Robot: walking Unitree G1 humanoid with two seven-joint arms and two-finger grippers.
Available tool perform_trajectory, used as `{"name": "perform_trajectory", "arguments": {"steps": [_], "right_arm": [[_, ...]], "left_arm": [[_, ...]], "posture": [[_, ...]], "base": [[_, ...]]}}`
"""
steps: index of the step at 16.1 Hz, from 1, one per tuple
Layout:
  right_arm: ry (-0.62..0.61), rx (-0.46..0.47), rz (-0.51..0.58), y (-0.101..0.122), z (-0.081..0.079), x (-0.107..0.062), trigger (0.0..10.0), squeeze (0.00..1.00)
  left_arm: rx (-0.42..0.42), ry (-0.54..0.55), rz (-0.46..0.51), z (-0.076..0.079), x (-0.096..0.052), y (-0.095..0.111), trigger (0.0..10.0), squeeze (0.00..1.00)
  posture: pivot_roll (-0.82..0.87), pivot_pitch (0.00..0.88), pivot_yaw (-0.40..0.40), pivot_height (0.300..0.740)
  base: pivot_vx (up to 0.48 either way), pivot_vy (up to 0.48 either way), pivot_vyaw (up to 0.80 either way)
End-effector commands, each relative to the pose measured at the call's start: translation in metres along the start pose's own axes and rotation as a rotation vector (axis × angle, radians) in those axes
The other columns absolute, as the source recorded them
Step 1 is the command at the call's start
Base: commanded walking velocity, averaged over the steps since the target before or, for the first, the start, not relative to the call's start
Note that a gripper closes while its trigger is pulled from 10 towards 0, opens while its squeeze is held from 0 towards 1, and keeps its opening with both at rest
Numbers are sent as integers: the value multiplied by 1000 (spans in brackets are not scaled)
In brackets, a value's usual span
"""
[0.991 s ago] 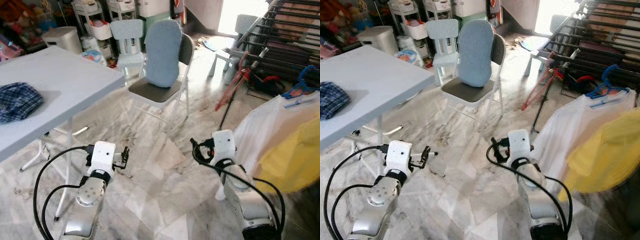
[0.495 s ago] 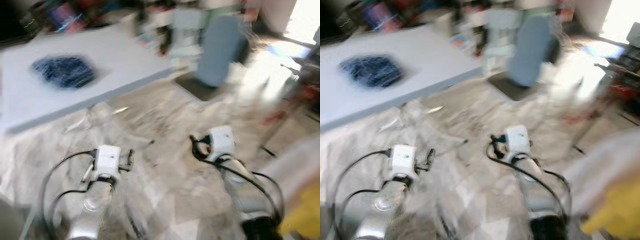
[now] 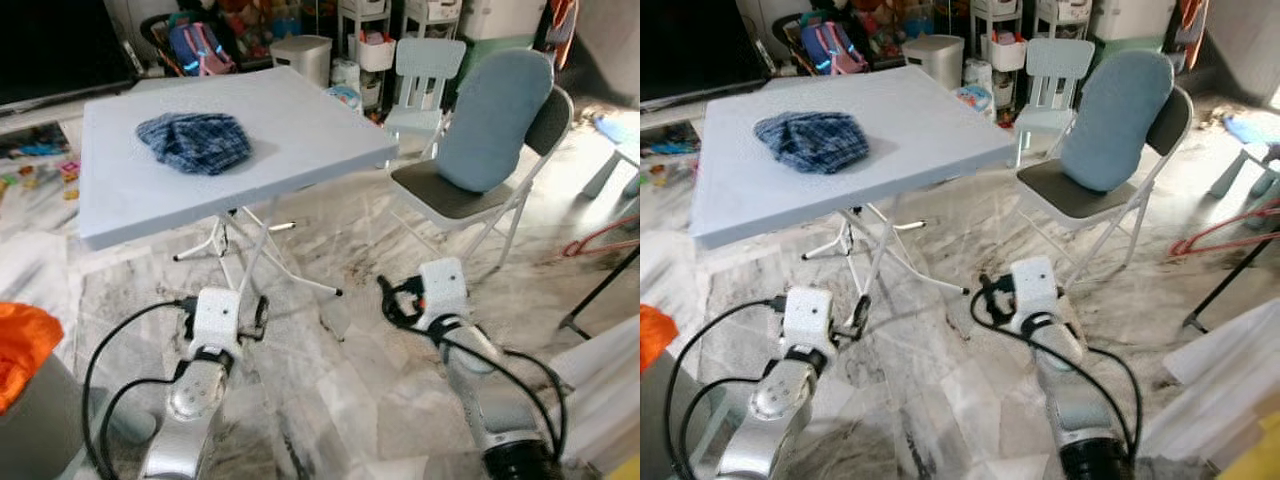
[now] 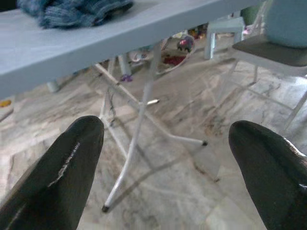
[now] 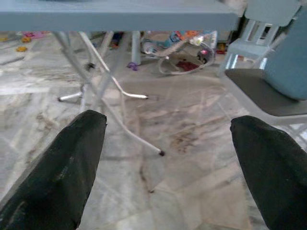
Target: Hang hanger
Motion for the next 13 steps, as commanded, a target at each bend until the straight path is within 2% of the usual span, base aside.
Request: {"name": "perform_trajectory", "arguments": {"steps": [1,13], "right_arm": [[-8,-5,3,2,6,-1,10000,0],[26,-20,16,8,-2,2,10000,0]], "left_arm": [[-1,7,2,0,2,2,10000,0],[-11,52,-5,-6,6,1,10000,0]], "posture": [[-85,0,18,740],[-78,0,5,740]], "base": [[0,476,0],[0,478,0]]}}
Point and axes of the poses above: a point about 5 cm out from each wrist's last joint towards the gripper, its own x axis pointing out of the wrist towards the gripper, its own y axis along the axis of the wrist's last joint, z = x × y, the point moved 6 cm from there along x, pointing out of the wrist towards the gripper, and after that the axes turned 1 degree about -x, right-handed, at the moved point
